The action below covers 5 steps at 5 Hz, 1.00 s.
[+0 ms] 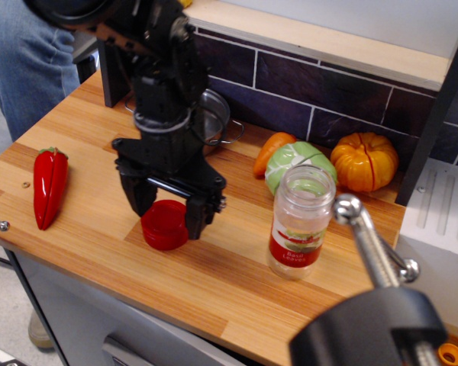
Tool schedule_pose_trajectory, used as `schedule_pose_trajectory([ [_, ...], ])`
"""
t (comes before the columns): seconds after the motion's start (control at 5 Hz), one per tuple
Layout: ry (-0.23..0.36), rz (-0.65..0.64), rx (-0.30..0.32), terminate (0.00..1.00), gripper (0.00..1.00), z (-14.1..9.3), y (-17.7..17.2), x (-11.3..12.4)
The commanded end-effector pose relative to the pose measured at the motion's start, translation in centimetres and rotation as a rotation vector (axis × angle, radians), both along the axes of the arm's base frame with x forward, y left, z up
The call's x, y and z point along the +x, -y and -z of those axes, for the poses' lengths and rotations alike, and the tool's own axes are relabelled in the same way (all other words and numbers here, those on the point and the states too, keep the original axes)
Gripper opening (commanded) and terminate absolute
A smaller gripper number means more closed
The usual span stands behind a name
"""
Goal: Put cap on container
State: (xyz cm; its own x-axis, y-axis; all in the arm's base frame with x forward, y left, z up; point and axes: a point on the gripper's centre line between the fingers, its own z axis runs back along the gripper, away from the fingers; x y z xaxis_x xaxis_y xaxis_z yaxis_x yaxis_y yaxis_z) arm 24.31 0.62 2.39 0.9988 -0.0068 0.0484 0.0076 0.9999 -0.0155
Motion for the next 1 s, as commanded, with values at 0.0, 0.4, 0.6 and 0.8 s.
schedule_pose_trajectory([
  [0.0, 0.055, 0.009, 0.028, 0.0, 1.0, 0.7, -0.7, 0.5],
  [0.4, 0.08, -0.044, 0.047, 0.0, 0.0, 2.3, 0.4, 1.0],
  [0.6, 0.067, -0.073, 0.013, 0.0, 0.0, 0.0, 1.1, 1.4],
  [0.8, 0.019, -0.122, -0.051, 0.0, 0.0, -5.0, 3.2, 2.2],
])
